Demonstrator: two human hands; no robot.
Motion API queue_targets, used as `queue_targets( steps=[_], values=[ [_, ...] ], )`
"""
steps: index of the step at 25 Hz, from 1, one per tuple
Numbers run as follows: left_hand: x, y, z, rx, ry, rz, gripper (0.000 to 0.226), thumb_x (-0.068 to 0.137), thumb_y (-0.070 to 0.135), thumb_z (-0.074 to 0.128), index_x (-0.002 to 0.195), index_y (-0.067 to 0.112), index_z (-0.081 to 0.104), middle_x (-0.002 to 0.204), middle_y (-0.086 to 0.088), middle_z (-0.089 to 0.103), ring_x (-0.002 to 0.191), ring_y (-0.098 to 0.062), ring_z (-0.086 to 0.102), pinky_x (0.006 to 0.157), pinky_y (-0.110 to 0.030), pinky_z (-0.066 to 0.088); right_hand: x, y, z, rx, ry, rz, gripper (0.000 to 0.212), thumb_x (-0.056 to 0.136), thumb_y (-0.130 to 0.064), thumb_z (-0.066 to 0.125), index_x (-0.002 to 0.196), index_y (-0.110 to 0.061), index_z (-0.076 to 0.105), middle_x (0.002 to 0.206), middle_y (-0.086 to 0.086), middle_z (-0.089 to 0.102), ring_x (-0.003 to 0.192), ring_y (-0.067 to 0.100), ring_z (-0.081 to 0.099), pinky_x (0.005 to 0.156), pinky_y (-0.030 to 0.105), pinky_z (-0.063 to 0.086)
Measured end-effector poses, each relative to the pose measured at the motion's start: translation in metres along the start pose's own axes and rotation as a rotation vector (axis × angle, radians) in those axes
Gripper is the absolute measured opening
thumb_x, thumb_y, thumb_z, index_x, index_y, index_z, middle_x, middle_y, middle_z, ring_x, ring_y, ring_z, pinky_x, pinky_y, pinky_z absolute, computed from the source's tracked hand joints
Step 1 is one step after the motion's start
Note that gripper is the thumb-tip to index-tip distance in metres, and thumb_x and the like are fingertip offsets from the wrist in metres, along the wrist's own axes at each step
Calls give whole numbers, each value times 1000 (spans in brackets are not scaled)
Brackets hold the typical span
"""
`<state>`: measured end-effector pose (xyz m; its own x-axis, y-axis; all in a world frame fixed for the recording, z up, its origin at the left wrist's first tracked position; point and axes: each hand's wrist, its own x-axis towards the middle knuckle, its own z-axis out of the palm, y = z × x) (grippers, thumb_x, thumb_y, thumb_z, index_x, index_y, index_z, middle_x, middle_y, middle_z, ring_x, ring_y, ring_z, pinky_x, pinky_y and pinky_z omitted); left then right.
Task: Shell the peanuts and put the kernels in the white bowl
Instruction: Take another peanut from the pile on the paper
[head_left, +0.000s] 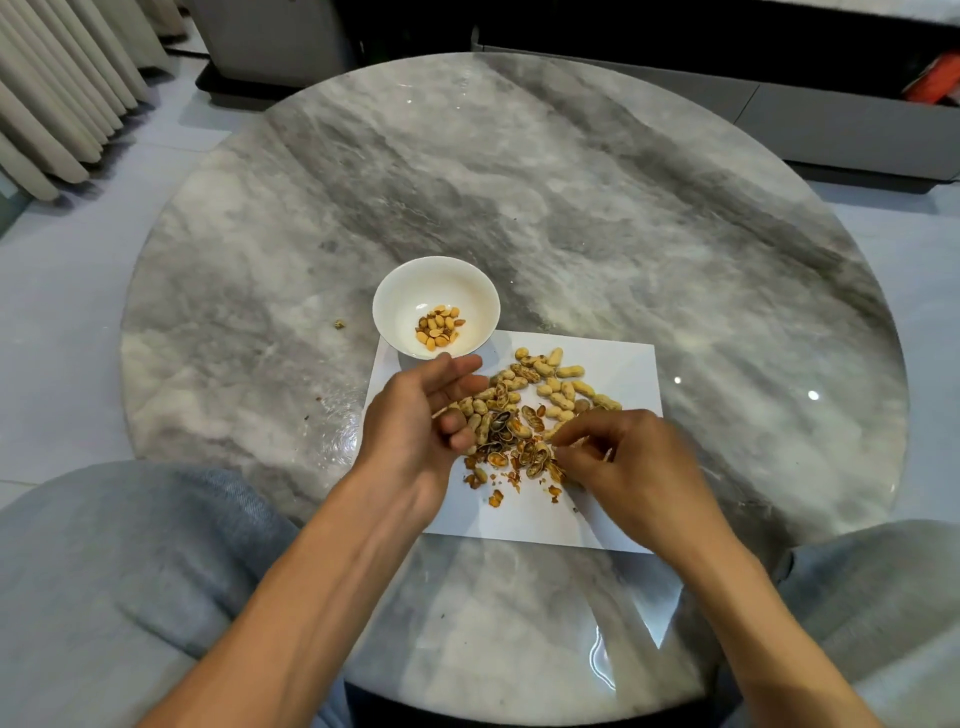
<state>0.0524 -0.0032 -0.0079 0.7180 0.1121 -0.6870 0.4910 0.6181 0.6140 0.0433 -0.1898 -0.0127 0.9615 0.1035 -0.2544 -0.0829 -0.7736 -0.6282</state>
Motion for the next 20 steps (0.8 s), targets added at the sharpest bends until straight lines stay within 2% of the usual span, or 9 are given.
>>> queue_targets(
  steps=[2,4,6,9,12,14,20],
  values=[
    [0,3,-2,-46,-1,13,28,99,22,51,102,3,71,74,-6,66,48,-8,42,41,-18,35,-3,-2,15,-6,0,-47,9,85,-22,72,82,-29,76,62,-11,63,62,6,58,60,27,47],
    [0,4,-2,-72,3,27,30,99,23,50,103,2,71,73,-6,66,51,-9,47,43,-18,37,-4,-8,35,6,28,-123,5,84,-26,74,80,-27,75,56,-14,55,59,5,53,56,21,40],
    [1,4,-2,-93,5,37,31,100,22,48,104,2,71,71,-6,65,49,-9,46,41,-18,35,-4,-13,57,-42,33,-206,13,86,-30,70,74,-24,69,56,-11,50,57,8,48,55,26,38],
    [1,5,-1,-113,14,44,31,101,22,47,102,2,70,69,-5,63,46,-8,43,40,-17,33,-1,-13,77,-185,21,-268,16,87,-25,58,75,-20,67,72,-5,62,68,17,54,55,34,41],
    [2,4,0,-118,7,46,31,101,22,47,102,2,70,69,-5,63,46,-8,43,41,-17,32,1,-10,79,-230,12,-256,20,87,-26,50,79,-20,68,79,-3,65,71,19,57,58,37,47],
    [1,3,1,-117,4,47,30,101,22,48,103,2,70,70,-5,63,46,-8,43,41,-17,32,1,-10,77,-262,29,-223,19,87,-28,50,79,-19,65,76,-2,65,70,20,58,59,37,49],
    [-1,2,3,-101,2,46,31,101,23,48,102,2,71,70,-5,63,50,-8,42,42,-17,31,-1,-12,77,-310,57,-181,9,83,-20,54,78,-16,60,69,2,62,63,24,55,52,32,37]
  ],
)
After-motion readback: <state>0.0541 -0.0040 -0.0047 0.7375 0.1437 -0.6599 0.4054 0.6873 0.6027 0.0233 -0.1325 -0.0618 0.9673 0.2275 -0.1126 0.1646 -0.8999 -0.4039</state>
